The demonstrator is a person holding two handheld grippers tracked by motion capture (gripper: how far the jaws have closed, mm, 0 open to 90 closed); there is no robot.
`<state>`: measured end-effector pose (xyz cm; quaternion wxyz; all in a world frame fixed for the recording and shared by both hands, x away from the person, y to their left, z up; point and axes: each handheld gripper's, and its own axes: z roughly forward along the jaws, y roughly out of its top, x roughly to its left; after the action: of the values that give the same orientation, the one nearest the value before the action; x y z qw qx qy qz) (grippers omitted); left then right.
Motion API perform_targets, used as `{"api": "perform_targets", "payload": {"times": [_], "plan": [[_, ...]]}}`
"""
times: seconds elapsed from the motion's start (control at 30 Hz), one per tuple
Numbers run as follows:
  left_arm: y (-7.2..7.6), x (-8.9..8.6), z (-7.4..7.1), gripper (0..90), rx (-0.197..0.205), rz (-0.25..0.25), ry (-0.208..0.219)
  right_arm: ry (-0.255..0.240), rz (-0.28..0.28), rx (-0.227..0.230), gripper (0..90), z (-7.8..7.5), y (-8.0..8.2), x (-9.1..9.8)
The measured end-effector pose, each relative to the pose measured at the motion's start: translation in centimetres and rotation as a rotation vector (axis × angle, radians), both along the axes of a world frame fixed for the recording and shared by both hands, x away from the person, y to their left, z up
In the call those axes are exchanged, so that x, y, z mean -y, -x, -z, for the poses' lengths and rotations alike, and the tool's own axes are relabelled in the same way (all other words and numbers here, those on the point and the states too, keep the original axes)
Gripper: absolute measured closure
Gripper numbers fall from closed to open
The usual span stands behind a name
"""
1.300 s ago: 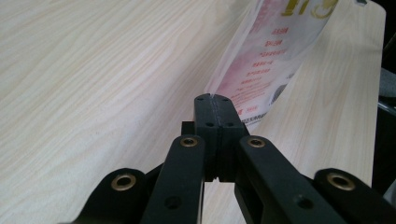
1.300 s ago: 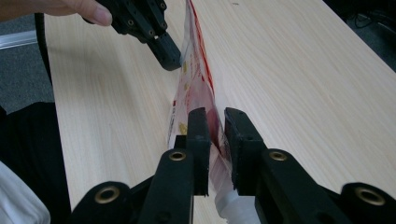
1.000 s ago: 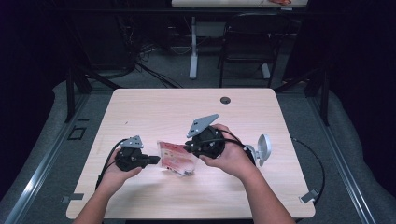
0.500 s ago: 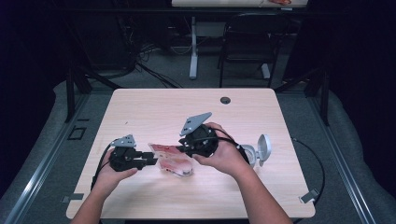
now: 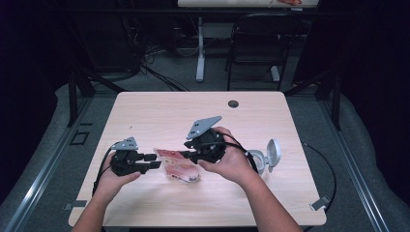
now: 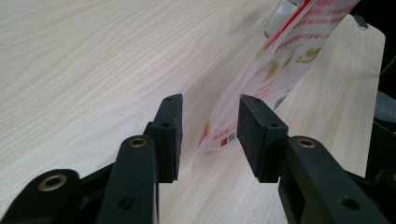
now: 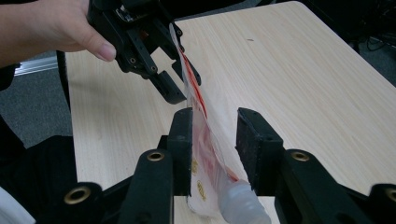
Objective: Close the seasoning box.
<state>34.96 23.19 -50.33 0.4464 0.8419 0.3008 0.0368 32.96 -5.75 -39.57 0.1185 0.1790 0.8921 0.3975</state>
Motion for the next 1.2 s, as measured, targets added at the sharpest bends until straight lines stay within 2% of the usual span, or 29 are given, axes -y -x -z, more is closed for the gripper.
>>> {"api": "perform_targets", "payload": {"times": [0.2, 0.27, 0.5, 0.63, 0.77, 0.9, 1.03, 1.2], "plan": [[-0.1, -0.3, 0.0, 60.7, -0.012, -0.016, 0.001, -0.029, 0.039, -0.009, 62.8, 0.0, 0.1, 1.0], [-0.1, -0.4, -0.1, 60.7, -0.02, -0.018, 0.013, -0.043, 0.066, 0.001, 61.4, -0.1, 0.2, 1.4], [-0.1, -0.6, -0.6, 60.5, -0.002, -0.036, 0.023, -0.077, 0.117, 0.017, 57.2, -0.5, 0.5, 2.8], [-0.2, -0.9, -0.5, 59.9, -0.019, -0.041, 0.021, -0.081, 0.151, 0.027, 54.3, -0.5, 0.6, 3.5], [-0.2, -1.1, -0.5, 58.3, -0.008, -0.053, 0.014, -0.073, 0.184, 0.028, 54.3, -0.4, 0.6, 4.0], [-0.2, -1.2, -0.7, 54.4, 0.001, -0.079, 0.009, -0.083, 0.189, 0.024, 55.2, -0.2, 0.7, 4.3], [-0.1, -1.2, -0.8, 52.7, 0.006, -0.09, 0.015, -0.088, 0.214, 0.055, 53.3, -0.4, 1.1, 4.6], [-0.2, -1.4, -0.8, 52.0, 0.009, -0.099, 0.012, -0.105, 0.25, 0.052, 53.2, -0.7, 1.3, 6.0]]}}
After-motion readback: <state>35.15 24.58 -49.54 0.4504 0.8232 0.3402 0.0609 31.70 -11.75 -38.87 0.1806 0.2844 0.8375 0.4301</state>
